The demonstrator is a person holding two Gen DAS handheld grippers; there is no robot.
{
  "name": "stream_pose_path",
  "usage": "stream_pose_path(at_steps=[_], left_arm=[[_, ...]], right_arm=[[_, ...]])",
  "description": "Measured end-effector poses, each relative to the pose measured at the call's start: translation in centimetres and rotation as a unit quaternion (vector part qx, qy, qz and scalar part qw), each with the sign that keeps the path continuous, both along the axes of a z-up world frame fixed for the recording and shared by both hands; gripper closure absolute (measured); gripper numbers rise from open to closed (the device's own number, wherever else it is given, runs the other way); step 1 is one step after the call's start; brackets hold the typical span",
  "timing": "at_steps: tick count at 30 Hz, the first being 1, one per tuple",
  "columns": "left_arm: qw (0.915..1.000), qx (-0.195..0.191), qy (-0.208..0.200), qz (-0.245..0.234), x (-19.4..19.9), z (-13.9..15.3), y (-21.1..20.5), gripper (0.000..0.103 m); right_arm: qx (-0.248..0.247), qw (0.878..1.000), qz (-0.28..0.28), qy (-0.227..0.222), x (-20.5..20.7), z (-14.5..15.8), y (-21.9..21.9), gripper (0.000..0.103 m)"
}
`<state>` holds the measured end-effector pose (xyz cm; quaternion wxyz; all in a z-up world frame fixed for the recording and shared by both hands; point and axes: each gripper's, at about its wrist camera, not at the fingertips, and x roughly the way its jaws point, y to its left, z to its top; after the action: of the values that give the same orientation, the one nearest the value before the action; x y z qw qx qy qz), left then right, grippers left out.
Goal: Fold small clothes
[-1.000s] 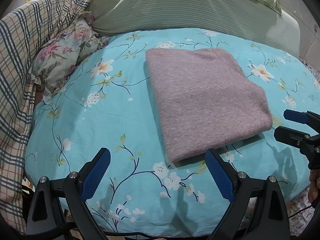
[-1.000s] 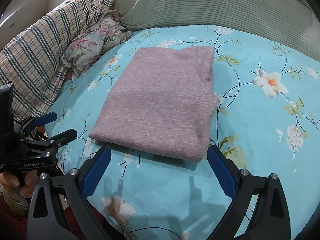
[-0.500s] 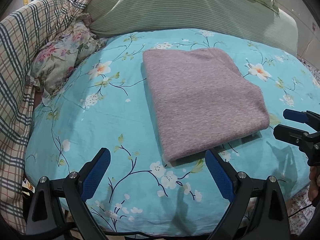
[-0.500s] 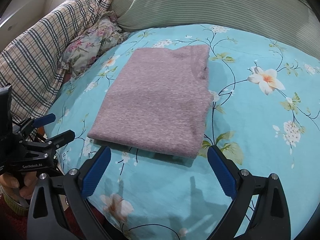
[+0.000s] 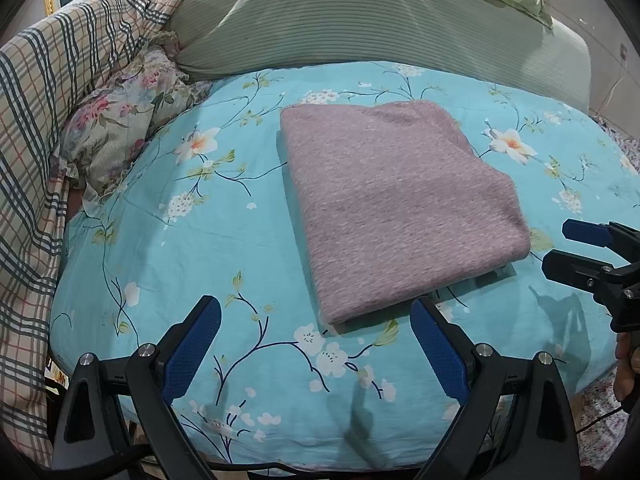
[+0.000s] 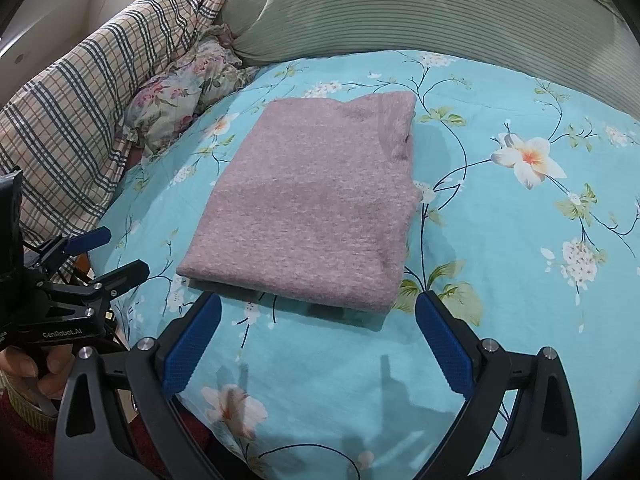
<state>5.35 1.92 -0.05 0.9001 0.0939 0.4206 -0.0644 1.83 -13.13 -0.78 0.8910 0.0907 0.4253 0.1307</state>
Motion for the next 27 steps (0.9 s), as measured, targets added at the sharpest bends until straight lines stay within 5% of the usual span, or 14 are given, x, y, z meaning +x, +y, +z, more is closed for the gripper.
stream_pose_path(at_steps=[27], left_arm=[[1.0, 0.001, 0.0, -0.004, 0.13, 0.06, -0.29, 0.007]], right_arm=[[0.0, 1.0, -0.003, 0.001, -0.35, 0.15, 0.55, 0.005]])
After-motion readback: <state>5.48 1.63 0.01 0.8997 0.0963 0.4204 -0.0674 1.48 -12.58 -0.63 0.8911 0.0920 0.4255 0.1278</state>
